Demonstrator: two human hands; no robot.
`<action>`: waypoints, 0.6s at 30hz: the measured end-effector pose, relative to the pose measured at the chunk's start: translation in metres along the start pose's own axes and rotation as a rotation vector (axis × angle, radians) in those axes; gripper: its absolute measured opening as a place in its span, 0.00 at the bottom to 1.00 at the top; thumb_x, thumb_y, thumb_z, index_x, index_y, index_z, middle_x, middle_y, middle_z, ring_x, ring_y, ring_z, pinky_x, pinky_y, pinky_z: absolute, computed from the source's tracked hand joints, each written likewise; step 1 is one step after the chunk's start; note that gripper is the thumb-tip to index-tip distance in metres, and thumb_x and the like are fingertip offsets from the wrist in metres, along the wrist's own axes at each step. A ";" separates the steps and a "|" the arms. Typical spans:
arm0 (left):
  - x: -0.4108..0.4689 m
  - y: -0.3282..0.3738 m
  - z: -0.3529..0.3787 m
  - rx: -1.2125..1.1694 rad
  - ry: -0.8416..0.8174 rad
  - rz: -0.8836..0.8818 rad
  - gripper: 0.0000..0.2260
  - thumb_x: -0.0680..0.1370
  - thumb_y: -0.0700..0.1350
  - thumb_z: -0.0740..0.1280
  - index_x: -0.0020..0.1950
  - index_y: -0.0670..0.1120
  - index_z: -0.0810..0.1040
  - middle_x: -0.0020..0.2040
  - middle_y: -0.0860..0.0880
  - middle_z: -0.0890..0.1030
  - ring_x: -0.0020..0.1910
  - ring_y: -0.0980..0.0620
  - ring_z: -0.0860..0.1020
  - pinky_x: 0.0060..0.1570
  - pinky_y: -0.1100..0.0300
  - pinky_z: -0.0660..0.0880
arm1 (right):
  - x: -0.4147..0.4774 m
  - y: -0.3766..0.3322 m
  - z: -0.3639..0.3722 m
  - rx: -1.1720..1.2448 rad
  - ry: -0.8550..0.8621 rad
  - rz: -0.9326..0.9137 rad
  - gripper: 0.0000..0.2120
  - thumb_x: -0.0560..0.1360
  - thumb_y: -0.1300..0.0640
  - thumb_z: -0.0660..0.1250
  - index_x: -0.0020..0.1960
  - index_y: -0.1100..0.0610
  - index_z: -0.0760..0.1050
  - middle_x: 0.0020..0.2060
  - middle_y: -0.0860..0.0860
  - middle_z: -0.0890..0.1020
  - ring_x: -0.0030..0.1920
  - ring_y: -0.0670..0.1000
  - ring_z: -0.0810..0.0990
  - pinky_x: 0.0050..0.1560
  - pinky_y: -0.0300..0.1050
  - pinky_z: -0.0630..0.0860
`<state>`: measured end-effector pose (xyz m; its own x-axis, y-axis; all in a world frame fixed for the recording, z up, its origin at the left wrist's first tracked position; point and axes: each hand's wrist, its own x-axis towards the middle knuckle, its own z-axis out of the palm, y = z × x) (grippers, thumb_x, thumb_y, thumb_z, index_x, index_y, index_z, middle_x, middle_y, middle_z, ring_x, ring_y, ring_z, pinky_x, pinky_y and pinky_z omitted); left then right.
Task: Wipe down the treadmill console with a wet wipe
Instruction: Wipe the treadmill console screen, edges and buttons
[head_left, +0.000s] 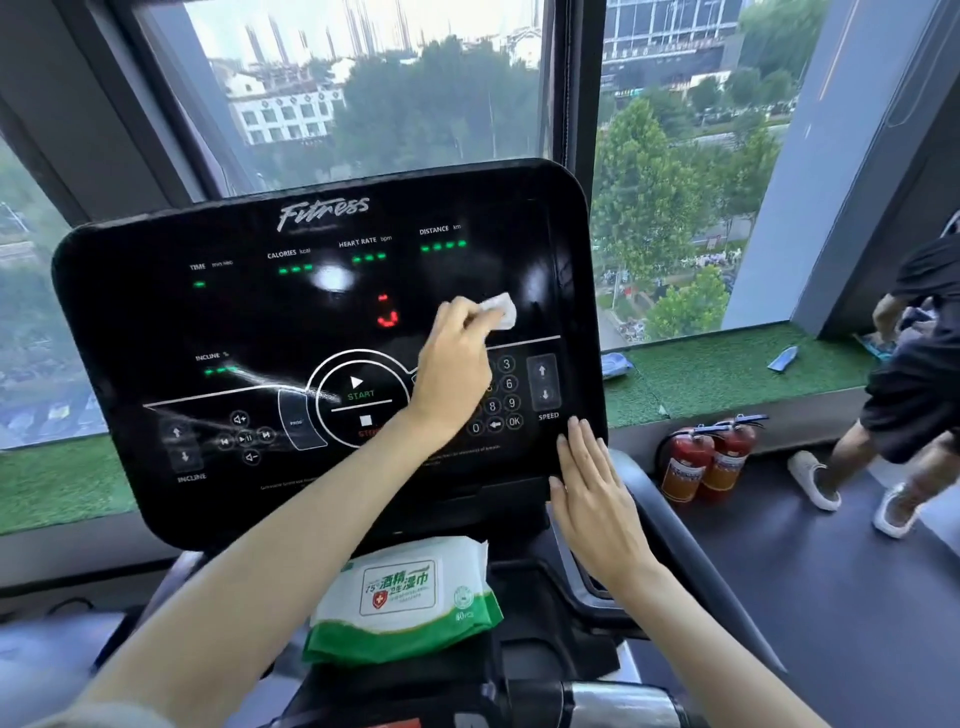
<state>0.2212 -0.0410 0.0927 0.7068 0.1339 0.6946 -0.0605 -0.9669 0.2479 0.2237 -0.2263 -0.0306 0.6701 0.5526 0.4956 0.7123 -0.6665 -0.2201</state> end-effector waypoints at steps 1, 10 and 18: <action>-0.004 0.006 0.004 0.006 -0.023 0.033 0.17 0.69 0.28 0.61 0.52 0.44 0.79 0.46 0.47 0.74 0.45 0.49 0.69 0.38 0.51 0.75 | 0.000 -0.001 0.001 -0.001 -0.001 0.007 0.28 0.82 0.53 0.41 0.66 0.70 0.70 0.70 0.64 0.67 0.72 0.60 0.63 0.70 0.52 0.58; 0.011 0.010 0.002 0.005 0.054 0.003 0.17 0.70 0.27 0.63 0.54 0.42 0.78 0.45 0.45 0.73 0.46 0.49 0.71 0.36 0.53 0.76 | 0.000 0.005 -0.001 0.001 0.022 0.049 0.27 0.82 0.53 0.42 0.65 0.69 0.71 0.70 0.64 0.67 0.72 0.59 0.62 0.69 0.52 0.60; -0.051 0.030 0.027 0.048 -0.476 0.374 0.19 0.68 0.27 0.62 0.56 0.42 0.74 0.52 0.46 0.71 0.49 0.48 0.69 0.41 0.50 0.76 | -0.008 0.006 -0.005 -0.008 0.057 0.079 0.22 0.78 0.56 0.51 0.64 0.69 0.71 0.67 0.65 0.70 0.70 0.60 0.65 0.66 0.55 0.69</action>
<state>0.2026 -0.0823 0.0466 0.8819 -0.3181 0.3480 -0.3416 -0.9398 0.0066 0.2219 -0.2367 -0.0319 0.7108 0.4688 0.5244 0.6559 -0.7110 -0.2534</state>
